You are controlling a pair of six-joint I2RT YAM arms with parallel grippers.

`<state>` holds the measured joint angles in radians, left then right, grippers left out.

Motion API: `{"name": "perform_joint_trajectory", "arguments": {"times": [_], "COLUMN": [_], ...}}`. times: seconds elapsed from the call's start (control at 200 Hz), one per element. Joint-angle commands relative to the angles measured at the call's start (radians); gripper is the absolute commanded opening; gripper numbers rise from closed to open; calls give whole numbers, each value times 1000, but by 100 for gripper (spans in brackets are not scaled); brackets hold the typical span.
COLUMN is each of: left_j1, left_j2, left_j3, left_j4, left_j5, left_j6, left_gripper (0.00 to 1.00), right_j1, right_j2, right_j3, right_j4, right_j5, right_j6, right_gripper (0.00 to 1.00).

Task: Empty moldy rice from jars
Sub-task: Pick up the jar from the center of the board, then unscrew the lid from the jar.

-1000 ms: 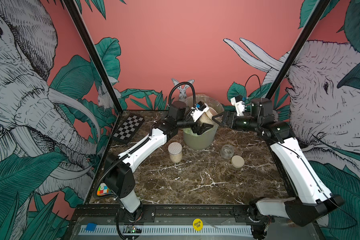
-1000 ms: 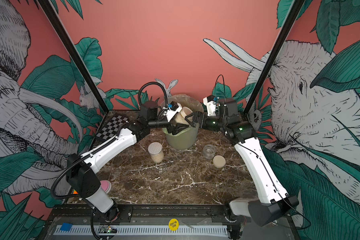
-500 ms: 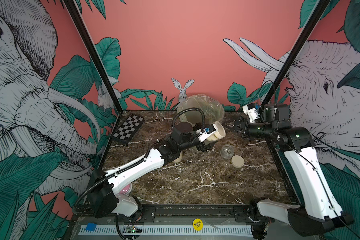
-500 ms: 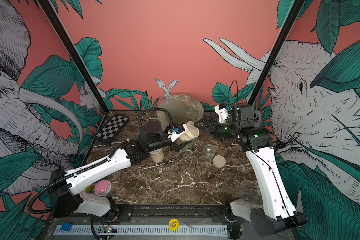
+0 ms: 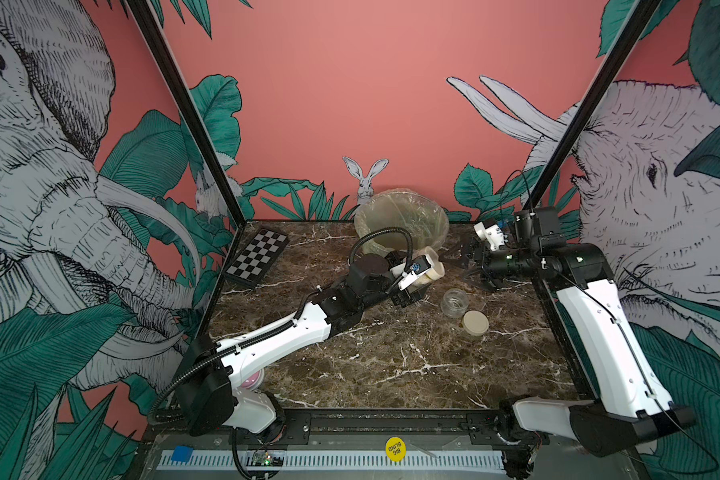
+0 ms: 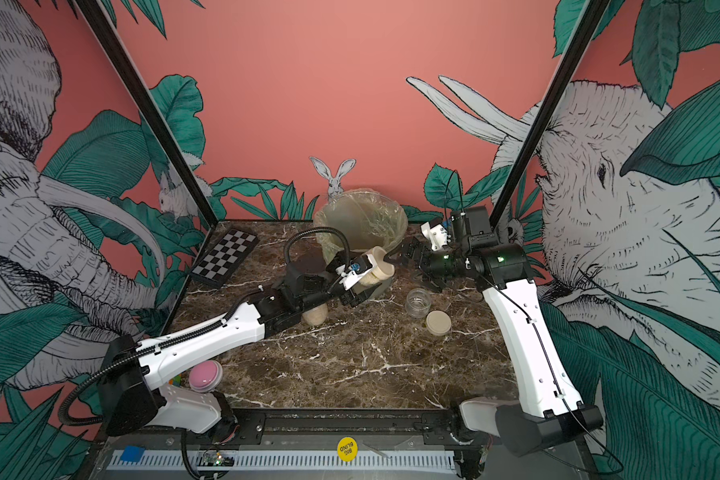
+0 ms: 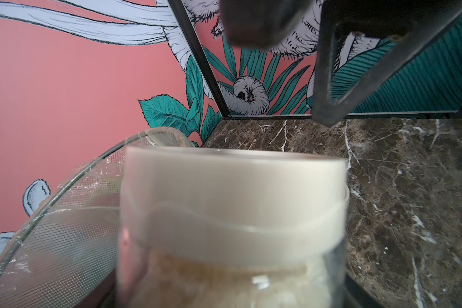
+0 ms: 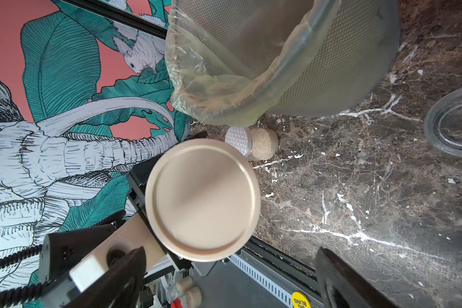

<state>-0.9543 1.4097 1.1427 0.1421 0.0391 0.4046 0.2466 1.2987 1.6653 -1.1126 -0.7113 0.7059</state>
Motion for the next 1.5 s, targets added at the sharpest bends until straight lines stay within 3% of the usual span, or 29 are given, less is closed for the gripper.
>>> {"name": "perform_joint_trajectory", "arguments": {"times": [0.0, 0.805, 1.14, 1.37, 1.495], "left_j1": [-6, -7, -6, -5, 21], "left_j2": [-52, -37, -43, -37, -41], "left_j3": [2, 3, 11, 33, 44], "left_j4": [116, 122, 103, 83, 88], "left_j5": [0, 49, 91, 174, 270], "left_j6": [10, 0, -31, -76, -126], "left_gripper": [0, 0, 0, 0, 0], "right_j1": [-1, 131, 139, 146, 146], "right_j2": [19, 154, 174, 152, 135], "right_j3": [30, 131, 173, 114, 135], "right_j4": [5, -35, -92, -63, -69], "right_j5": [-10, 76, 121, 80, 64], "right_j6": [-17, -60, -162, -248, -374], "right_gripper": [98, 96, 76, 65, 58]}}
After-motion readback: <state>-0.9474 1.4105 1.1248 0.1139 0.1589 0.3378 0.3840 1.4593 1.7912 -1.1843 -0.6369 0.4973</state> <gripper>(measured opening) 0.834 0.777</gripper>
